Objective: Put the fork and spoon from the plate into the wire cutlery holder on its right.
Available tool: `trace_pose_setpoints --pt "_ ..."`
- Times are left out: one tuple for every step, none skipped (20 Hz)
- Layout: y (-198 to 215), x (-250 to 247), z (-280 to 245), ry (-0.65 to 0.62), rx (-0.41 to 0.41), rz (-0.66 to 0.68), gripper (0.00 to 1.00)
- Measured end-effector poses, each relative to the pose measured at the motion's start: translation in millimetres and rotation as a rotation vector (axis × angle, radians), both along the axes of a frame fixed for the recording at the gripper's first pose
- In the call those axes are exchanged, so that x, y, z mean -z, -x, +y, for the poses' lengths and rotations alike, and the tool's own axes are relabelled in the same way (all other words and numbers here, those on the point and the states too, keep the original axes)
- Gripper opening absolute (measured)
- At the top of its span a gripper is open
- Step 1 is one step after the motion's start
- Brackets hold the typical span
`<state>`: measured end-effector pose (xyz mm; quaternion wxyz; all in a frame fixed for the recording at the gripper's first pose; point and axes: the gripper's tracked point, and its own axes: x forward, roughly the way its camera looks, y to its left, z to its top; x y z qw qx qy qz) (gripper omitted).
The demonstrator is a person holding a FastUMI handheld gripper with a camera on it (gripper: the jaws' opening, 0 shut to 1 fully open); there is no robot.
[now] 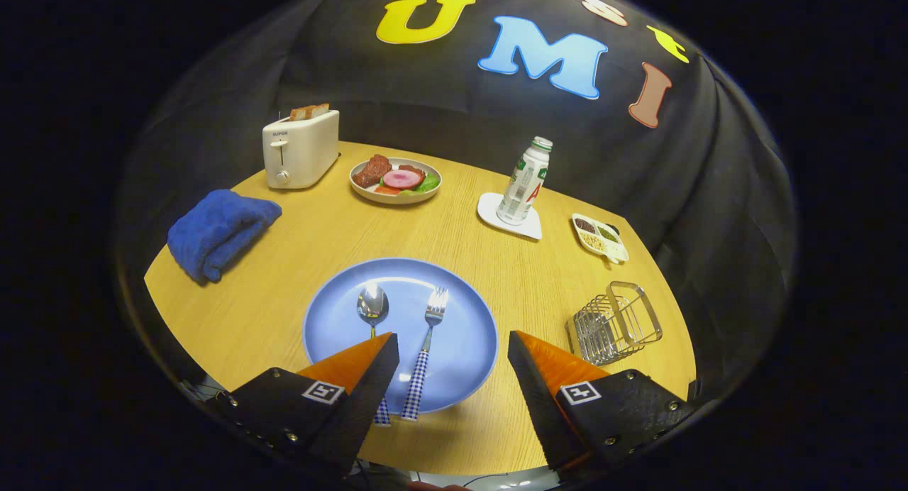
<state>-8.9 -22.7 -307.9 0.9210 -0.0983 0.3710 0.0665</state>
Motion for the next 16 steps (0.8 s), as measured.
trace_pose_setpoints --pt "0.3 4.7 -1.2 0.009 0.001 0.018 0.95" --pt "1.6 9.9 -2.7 0.022 0.002 0.035 0.95" --pt "1.7 13.1 -3.0 0.028 0.0 0.047 0.95" --pt "0.4 18.6 -1.5 0.033 -0.007 0.061 0.95" --pt "1.4 22.7 -1.5 0.035 -0.015 0.08 0.91" --pt "4.4 27.0 0.1 0.032 -0.02 0.099 0.87" --pt "5.4 28.6 1.3 0.031 -0.024 0.114 0.86" --pt "6.4 31.7 2.5 0.033 -0.028 0.125 0.86" --pt "6.5 34.1 2.0 0.042 -0.031 0.137 0.86" --pt "7.3 37.2 2.6 0.051 -0.036 0.148 0.86" --pt "6.8 38.2 4.4 0.052 -0.047 0.156 0.85" --pt "8.9 44.7 2.6 0.073 -0.052 0.182 0.86" --pt "10.2 51.6 1.4 0.091 -0.06 0.217 0.77" --pt "12.9 57.1 -1.2 0.104 -0.063 0.261 0.74" --pt "18.3 60.9 3.7 0.084 -0.074 0.303 0.61" --pt "20.9 65.3 6.6 0.072 -0.078 0.334 0.48"
